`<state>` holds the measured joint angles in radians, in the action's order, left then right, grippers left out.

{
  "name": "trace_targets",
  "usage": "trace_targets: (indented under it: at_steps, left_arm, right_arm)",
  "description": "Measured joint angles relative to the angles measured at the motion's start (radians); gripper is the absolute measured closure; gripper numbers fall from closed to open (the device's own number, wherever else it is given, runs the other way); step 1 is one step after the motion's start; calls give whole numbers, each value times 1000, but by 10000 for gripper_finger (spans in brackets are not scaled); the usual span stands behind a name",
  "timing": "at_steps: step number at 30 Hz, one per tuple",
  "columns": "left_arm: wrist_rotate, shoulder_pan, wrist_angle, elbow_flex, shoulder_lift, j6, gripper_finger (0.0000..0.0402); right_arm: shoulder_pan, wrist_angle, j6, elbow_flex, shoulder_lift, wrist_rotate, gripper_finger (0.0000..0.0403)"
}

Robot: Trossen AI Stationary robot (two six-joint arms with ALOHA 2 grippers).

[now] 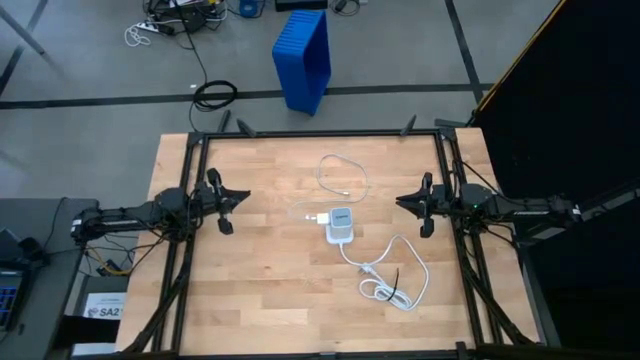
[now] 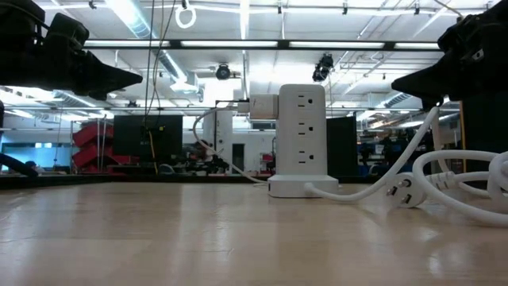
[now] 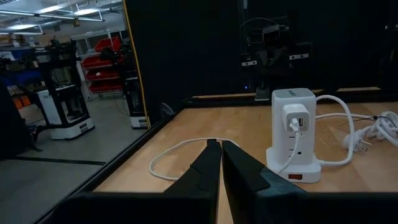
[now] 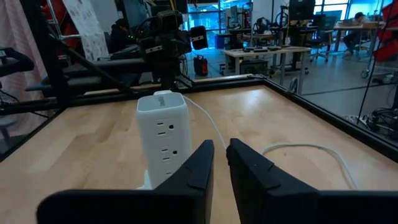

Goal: Insert USB
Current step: Return to Home Position

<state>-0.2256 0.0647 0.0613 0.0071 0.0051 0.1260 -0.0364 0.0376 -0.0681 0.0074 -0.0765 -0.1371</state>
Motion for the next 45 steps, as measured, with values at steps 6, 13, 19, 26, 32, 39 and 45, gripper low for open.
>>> trace_targets:
  at_steps: [6, 13, 19, 26, 32, 39, 45]
  left_arm:
    - [0, 0, 0, 0, 0, 0, 402]
    - [0, 0, 0, 0, 0, 0, 402]
    - [0, 0, 0, 0, 0, 0, 402]
    - [0, 0, 0, 0, 0, 0, 402]
    - [0, 0, 0, 0, 0, 0, 402]
    - [0, 0, 0, 0, 0, 0, 402]
    - [0, 0, 0, 0, 0, 0, 402]
  right_arm:
    - [0, 0, 0, 0, 0, 0, 364]
    - [0, 0, 0, 0, 0, 0, 359]
    - [0, 0, 0, 0, 0, 0, 366]
    - [0, 0, 0, 0, 0, 0, 377]
    - [0, 0, 0, 0, 0, 0, 379]
    - [0, 0, 0, 0, 0, 0, 368]
    - [0, 0, 0, 0, 0, 0, 359]
